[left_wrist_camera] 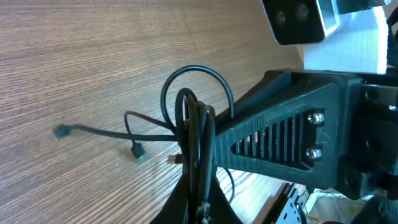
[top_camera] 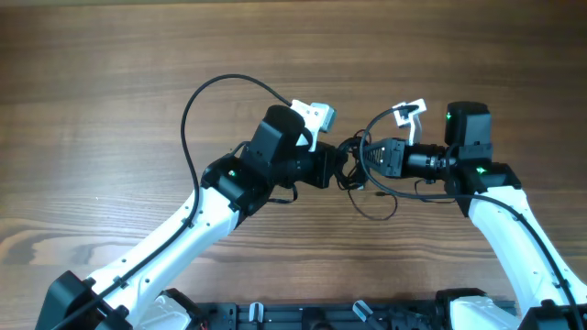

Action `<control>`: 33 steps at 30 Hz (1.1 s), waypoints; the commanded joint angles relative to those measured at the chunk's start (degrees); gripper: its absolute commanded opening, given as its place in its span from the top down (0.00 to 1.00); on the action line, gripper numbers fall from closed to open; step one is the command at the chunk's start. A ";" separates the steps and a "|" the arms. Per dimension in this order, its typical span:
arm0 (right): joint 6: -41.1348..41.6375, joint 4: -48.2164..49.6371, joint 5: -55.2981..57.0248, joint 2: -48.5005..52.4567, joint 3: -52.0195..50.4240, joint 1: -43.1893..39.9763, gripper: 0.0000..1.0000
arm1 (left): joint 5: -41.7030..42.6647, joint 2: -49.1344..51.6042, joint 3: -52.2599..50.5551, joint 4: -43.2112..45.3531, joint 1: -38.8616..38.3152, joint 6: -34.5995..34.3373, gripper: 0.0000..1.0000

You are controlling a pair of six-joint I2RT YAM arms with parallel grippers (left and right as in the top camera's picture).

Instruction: Untangle cables

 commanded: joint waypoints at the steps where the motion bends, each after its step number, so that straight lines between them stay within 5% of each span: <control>1: 1.49 0.55 -0.31 -0.90 0.48 0.24 0.95 | -2.86 -0.81 0.33 -0.37 -0.15 1.51 0.96; 4: 0.81 4.92 -11.61 -1.05 0.50 -2.60 0.95 | -7.54 -0.81 0.33 -2.99 -0.15 1.51 0.96; 7: 10.97 21.57 -25.24 -1.05 0.50 -9.84 0.96 | -9.81 -0.81 0.33 -7.50 -0.17 2.67 0.96; 10: 21.00 39.10 -24.26 -0.98 0.50 -17.11 0.96 | -8.61 -0.81 0.33 -11.56 -0.94 7.85 0.96; 13: 23.06 45.72 -16.00 -0.98 0.50 -22.43 0.95 | -2.62 -0.81 0.33 -13.46 -2.10 13.57 0.96; 16: 23.12 43.82 -6.14 -0.83 0.48 -26.34 0.96 | 4.22 -0.81 0.33 -15.45 -3.69 20.20 0.96; 22: 24.41 24.81 13.53 -0.83 0.48 -31.95 0.91 | 1.97 -0.81 0.33 -25.94 -4.76 28.28 0.96; 27: 16.59 15.52 1.18 -0.83 0.48 -31.30 0.36 | 0.33 -0.81 0.33 -17.42 -4.76 28.02 0.96; 29: 10.34 11.74 -6.80 -0.83 0.48 -29.99 0.34 | -5.09 -0.81 0.33 -14.51 -4.76 25.14 0.96; 33: 3.98 -3.28 -7.13 -0.83 0.48 -22.91 0.50 | -23.26 -0.81 0.33 -10.54 -4.76 12.55 0.96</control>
